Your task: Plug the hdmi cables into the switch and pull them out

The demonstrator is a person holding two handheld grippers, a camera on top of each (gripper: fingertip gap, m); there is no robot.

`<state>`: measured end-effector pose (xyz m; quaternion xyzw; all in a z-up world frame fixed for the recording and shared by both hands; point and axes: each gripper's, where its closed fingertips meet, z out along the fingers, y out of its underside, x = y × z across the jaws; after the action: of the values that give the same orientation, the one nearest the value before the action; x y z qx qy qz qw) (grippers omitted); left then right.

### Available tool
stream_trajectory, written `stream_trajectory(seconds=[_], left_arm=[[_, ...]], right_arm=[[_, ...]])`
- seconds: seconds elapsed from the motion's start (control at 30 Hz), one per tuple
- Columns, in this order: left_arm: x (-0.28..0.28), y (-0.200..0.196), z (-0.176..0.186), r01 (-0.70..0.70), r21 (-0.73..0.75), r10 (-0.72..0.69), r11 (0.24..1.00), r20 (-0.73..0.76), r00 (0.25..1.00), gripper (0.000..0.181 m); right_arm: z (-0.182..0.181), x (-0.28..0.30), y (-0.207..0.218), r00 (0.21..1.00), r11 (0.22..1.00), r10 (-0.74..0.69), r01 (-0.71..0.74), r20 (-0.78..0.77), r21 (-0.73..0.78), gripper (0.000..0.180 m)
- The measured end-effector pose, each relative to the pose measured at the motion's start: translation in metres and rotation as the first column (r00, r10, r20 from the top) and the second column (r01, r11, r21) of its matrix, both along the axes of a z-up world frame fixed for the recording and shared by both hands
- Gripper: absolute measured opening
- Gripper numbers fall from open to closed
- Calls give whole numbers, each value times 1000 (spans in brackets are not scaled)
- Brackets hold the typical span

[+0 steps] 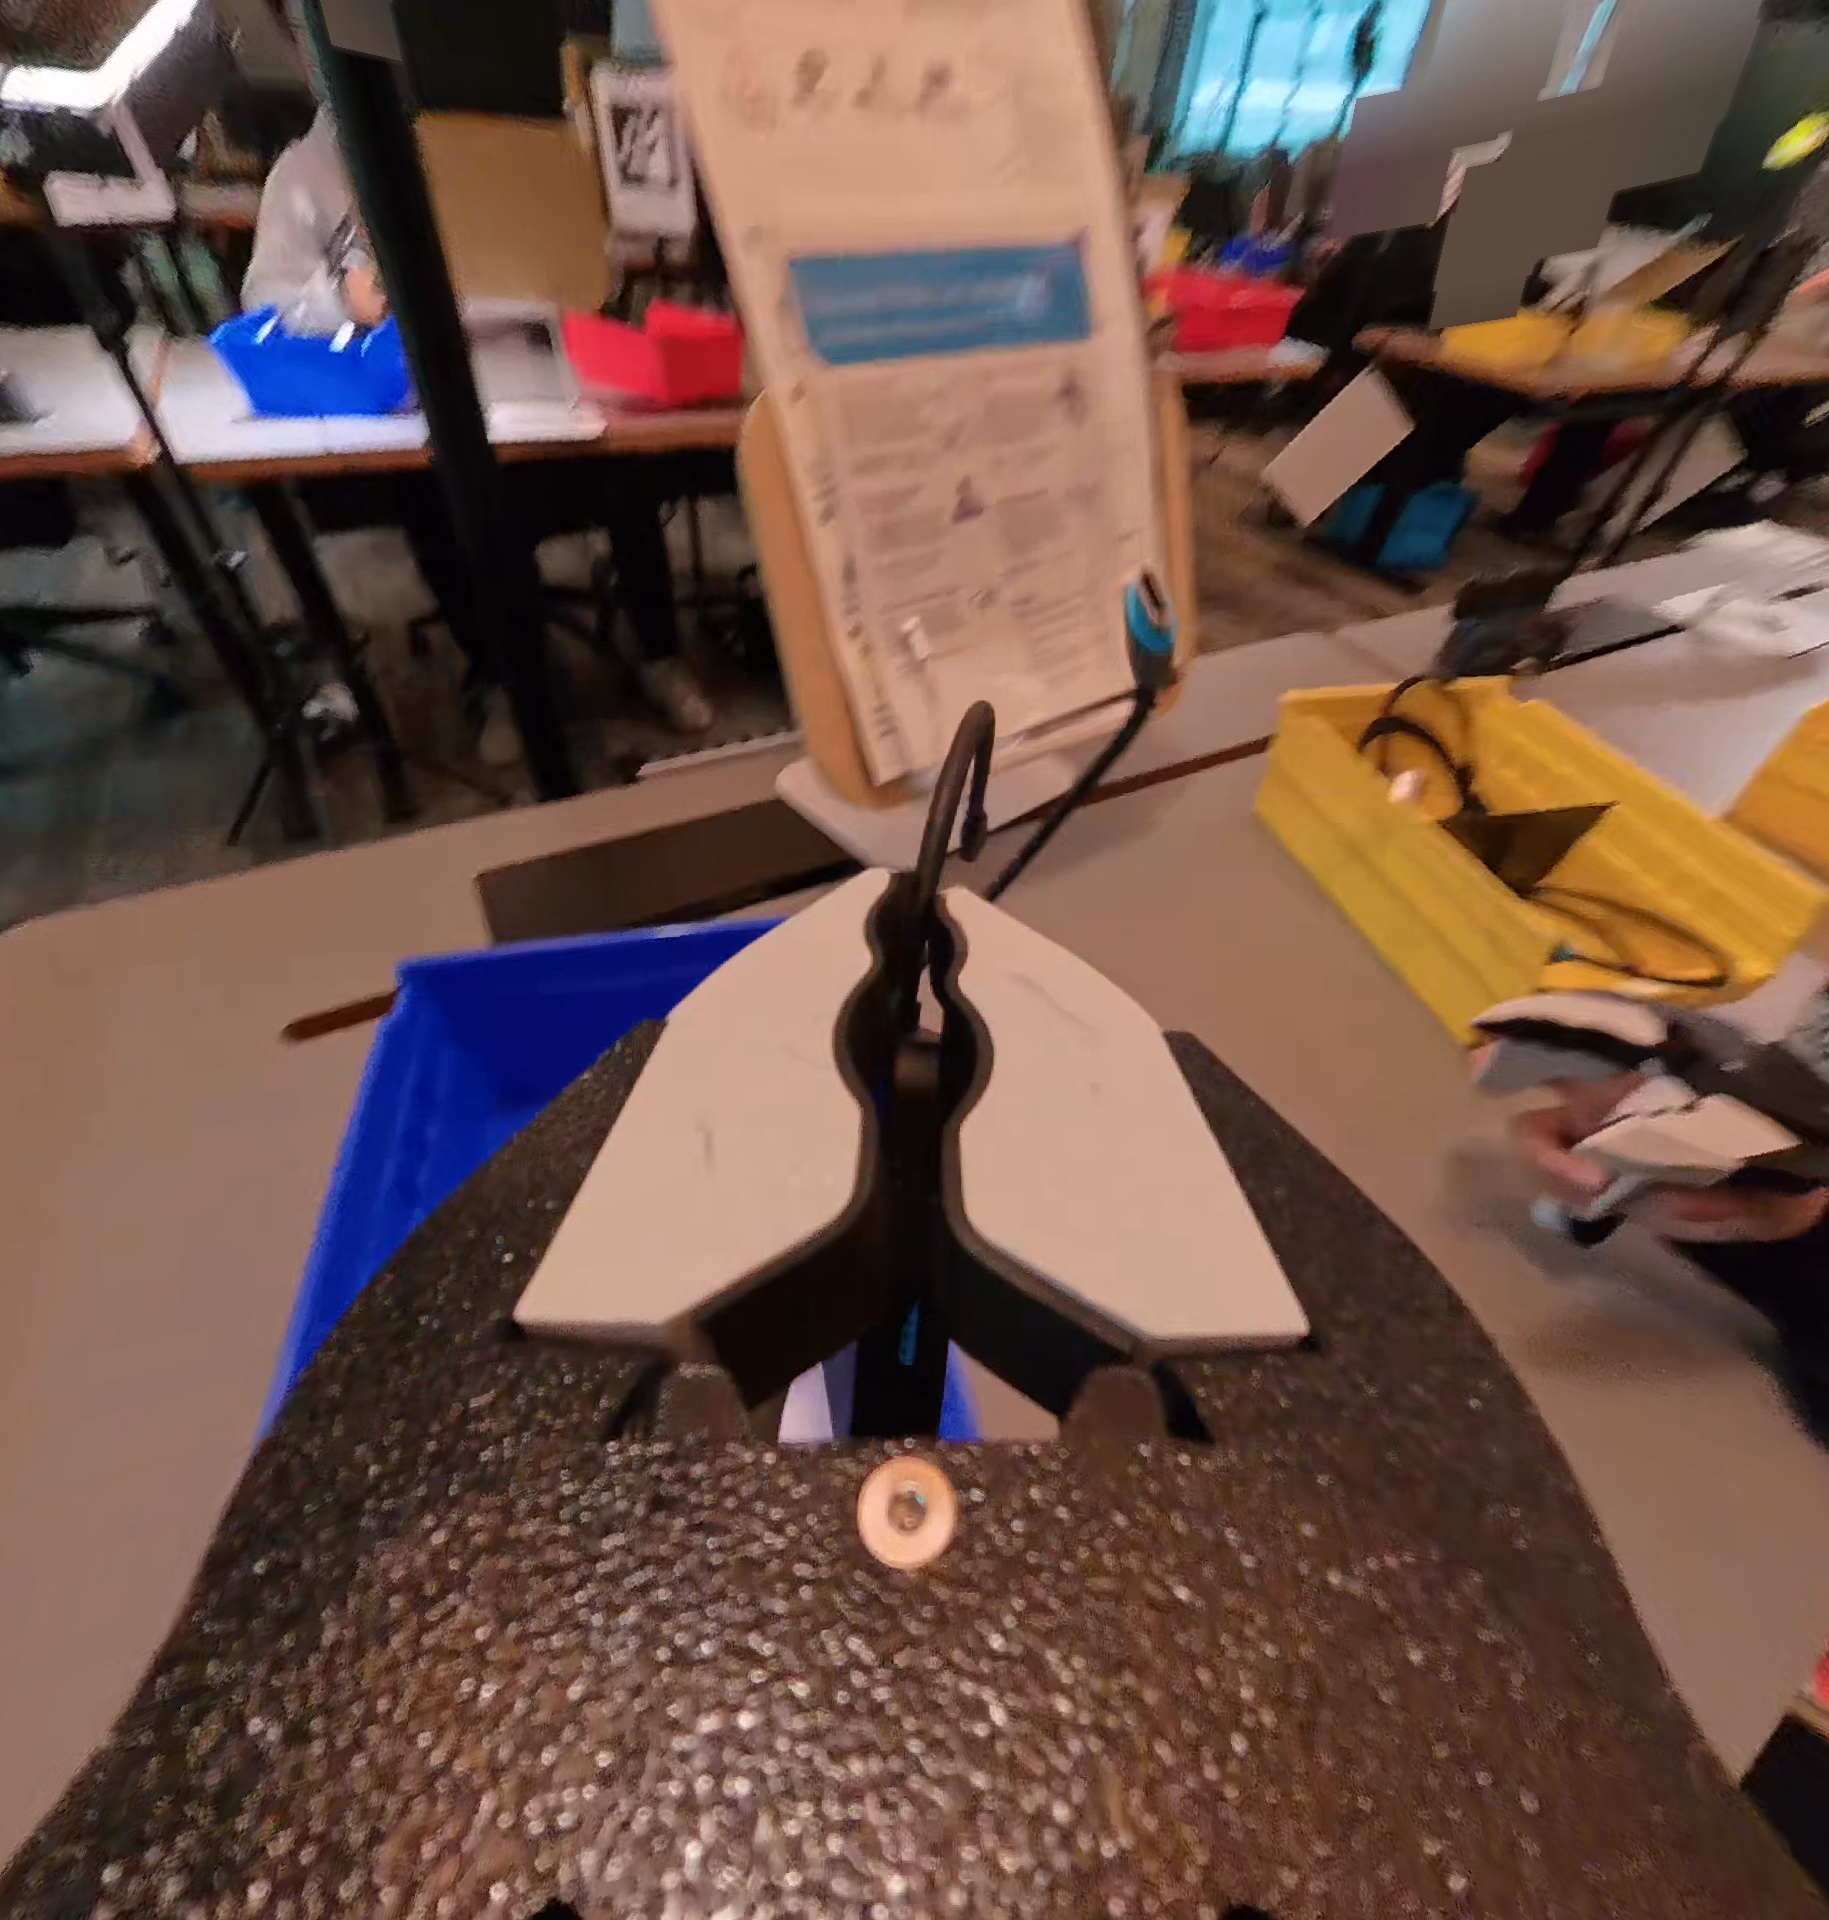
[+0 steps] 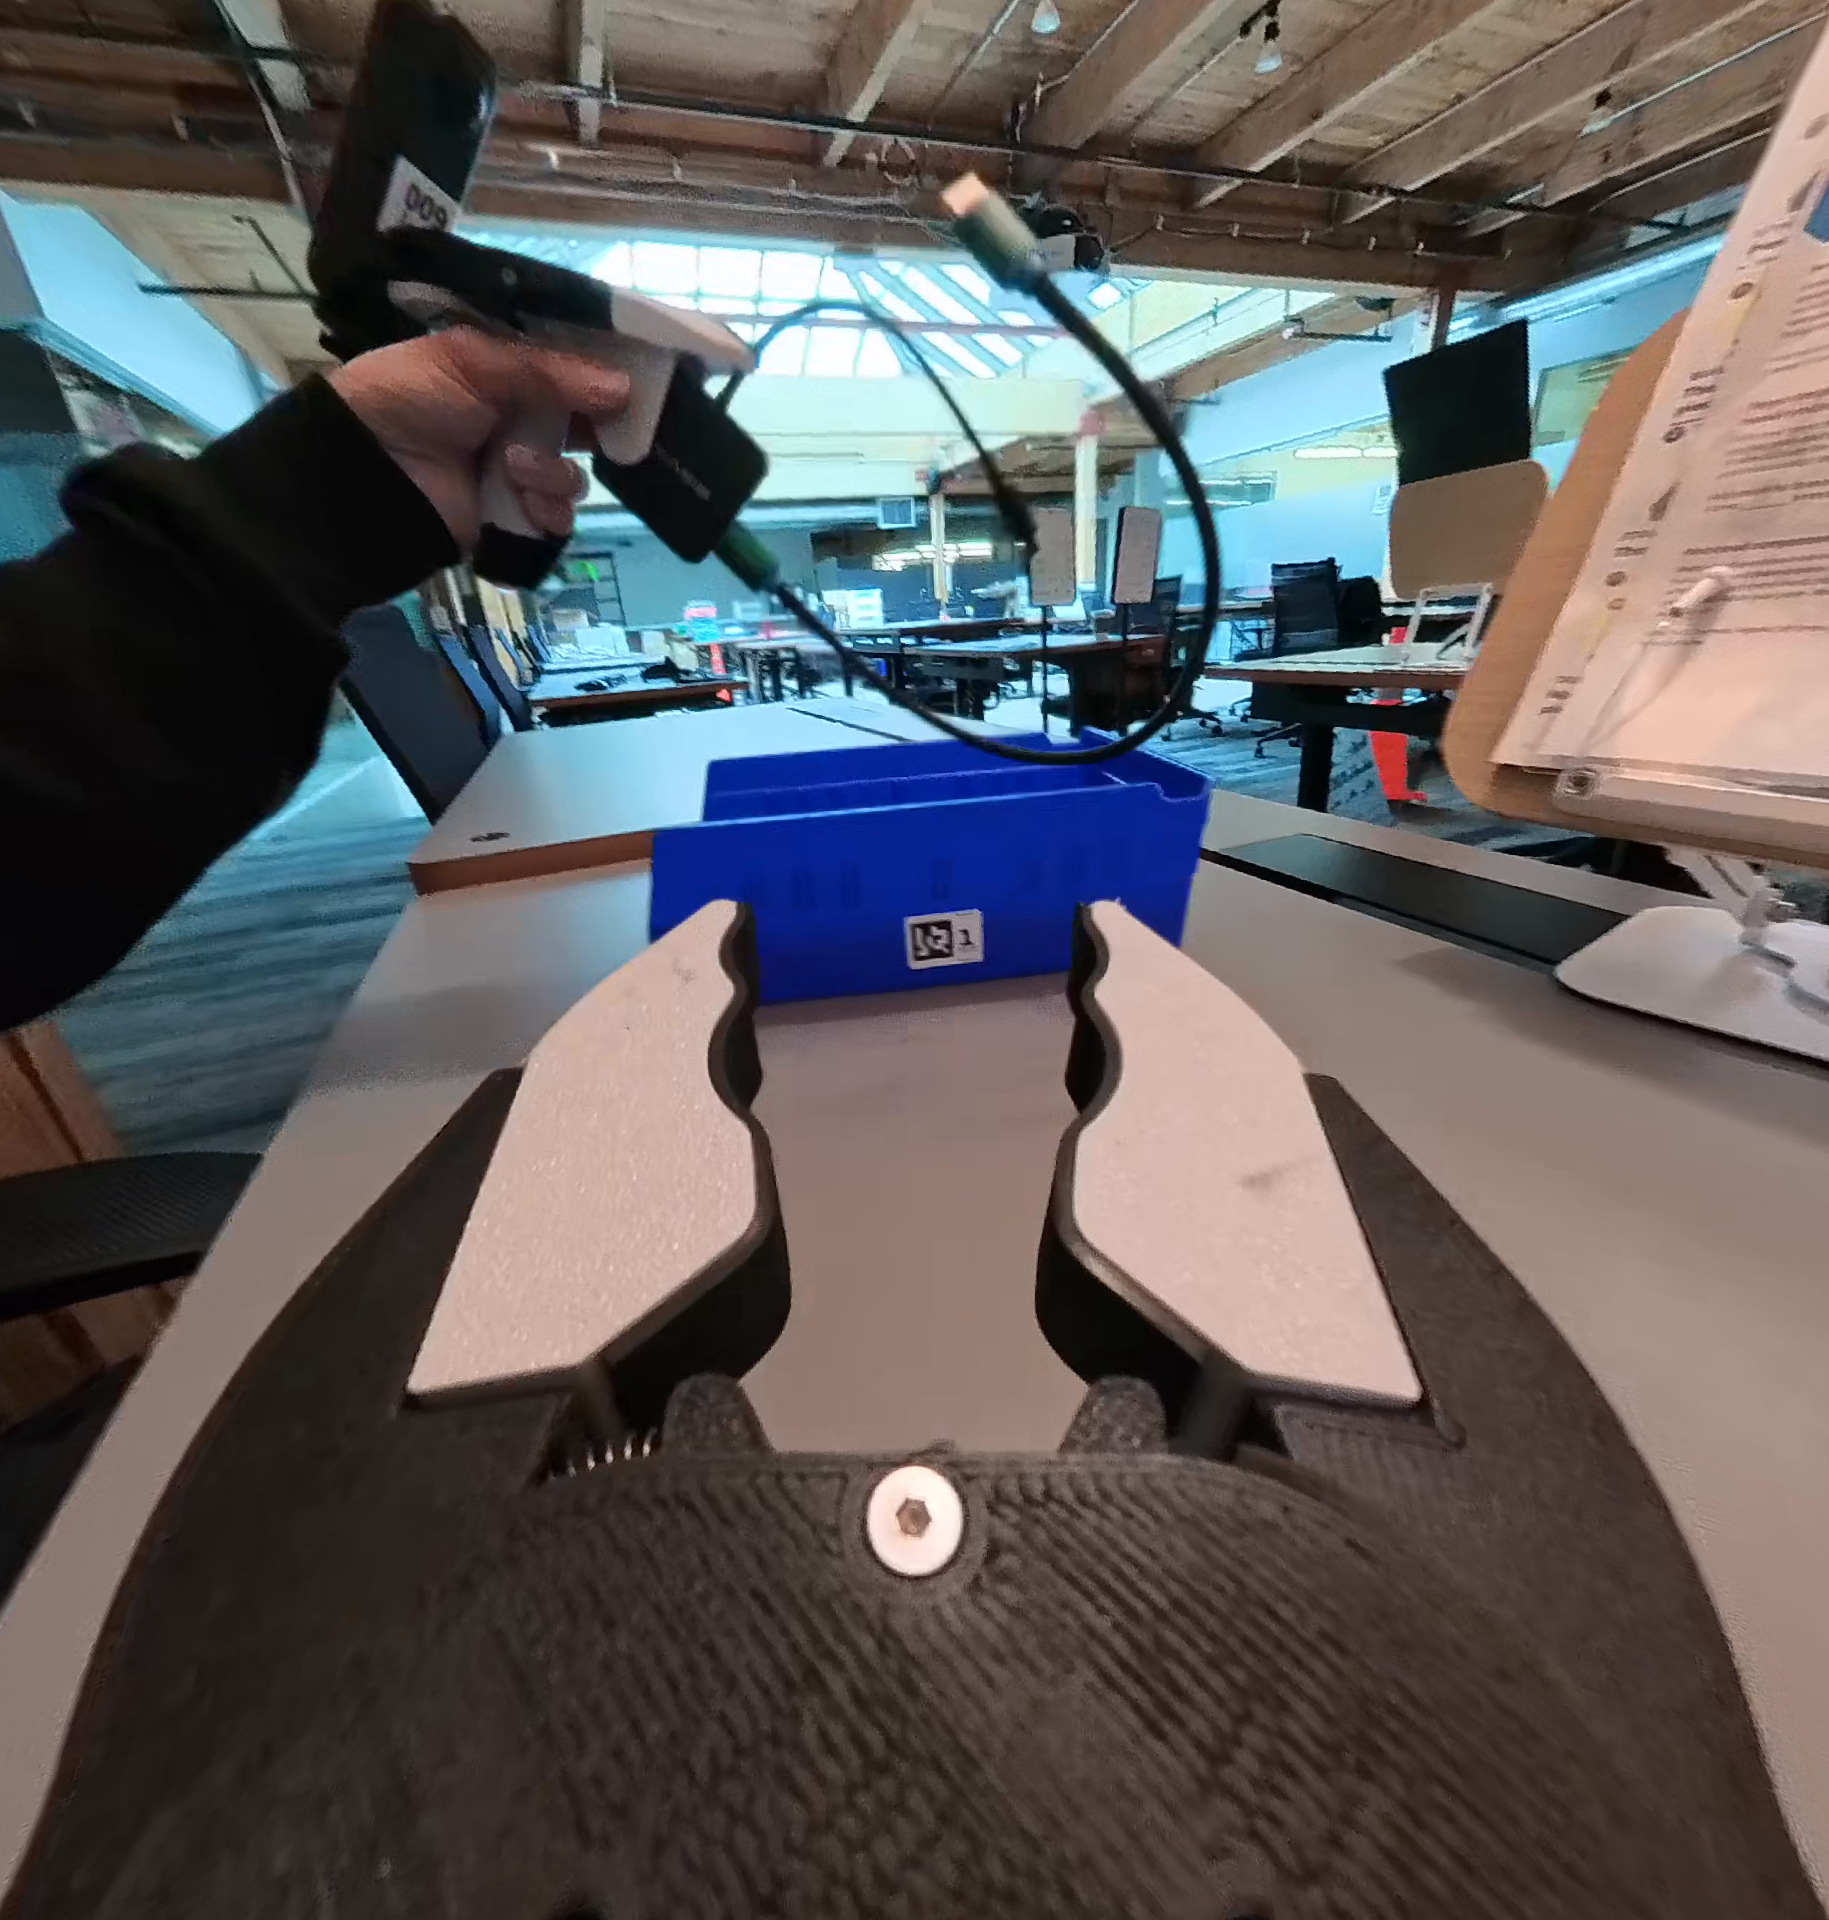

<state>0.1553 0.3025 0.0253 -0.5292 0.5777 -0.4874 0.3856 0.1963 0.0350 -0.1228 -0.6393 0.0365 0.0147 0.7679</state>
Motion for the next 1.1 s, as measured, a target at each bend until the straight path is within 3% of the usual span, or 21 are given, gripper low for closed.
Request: stream_trajectory(seconds=[0.03, 0.13, 0.23, 0.3, 0.37, 0.5, 0.57, 0.63, 0.7, 0.83, 0.93, 1.03, 1.1], left_arm=[[-1, -12, 9, 30, -17, -29, 999, 39, 999, 3], [-1, -53, 29, 142, -131, -119, 981, 169, 978, 4], [-1, -97, 36, 297, -283, -210, 912, 298, 931, 3], [-2, -132, 32, 420, -378, -280, 825, 372, 885, 3], [-2, -168, 22, 518, -457, -335, 723, 423, 842, 3], [0, -231, -9, 646, -586, -448, 489, 467, 762, 3], [3, -251, -24, 660, -631, -486, 408, 462, 742, 3], [6, -262, -34, 661, -647, -502, 379, 457, 735, 3], [10, -268, -43, 654, -633, -505, 414, 439, 743, 3], [13, -274, -51, 663, -590, -499, 460, 446, 743, 3], [21, -264, -66, 615, -497, -485, 612, 379, 788, 4], [20, -252, -79, 597, -331, -511, 731, 314, 800, 8], [13, -245, -91, 600, -165, -553, 783, 258, 792, 23]], right_arm=[[3, -6, 3, 1000, 1000, 19, -19, -10, 14, 57], [12, -28, 14, 995, 995, 90, -88, -52, 40, 54], [22, -56, 26, 971, 979, 195, -184, -136, 89, 55], [29, -63, 33, 948, 972, 214, -182, -237, 148, 55], [37, -71, 34, 911, 956, 266, -207, -316, 208, 66], [46, -73, 24, 900, 945, 280, -198, -333, 258, 70], [54, -73, 10, 897, 927, 309, -209, -318, 311, 60], [59, -67, -4, 892, 914, 318, -199, -320, 353, 43], [60, -60, -12, 883, 910, 322, -190, -342, 368, 24], [52, -53, -12, 853, 904, 352, -204, -386, 375, 15], [41, -46, -9, 810, 920, 346, -193, -475, 340, 15], [38, -33, -11, 684, 909, 380, -151, -623, 388, 14], [34, -21, -16, 569, 905, 396, -107, -721, 413, 15]])
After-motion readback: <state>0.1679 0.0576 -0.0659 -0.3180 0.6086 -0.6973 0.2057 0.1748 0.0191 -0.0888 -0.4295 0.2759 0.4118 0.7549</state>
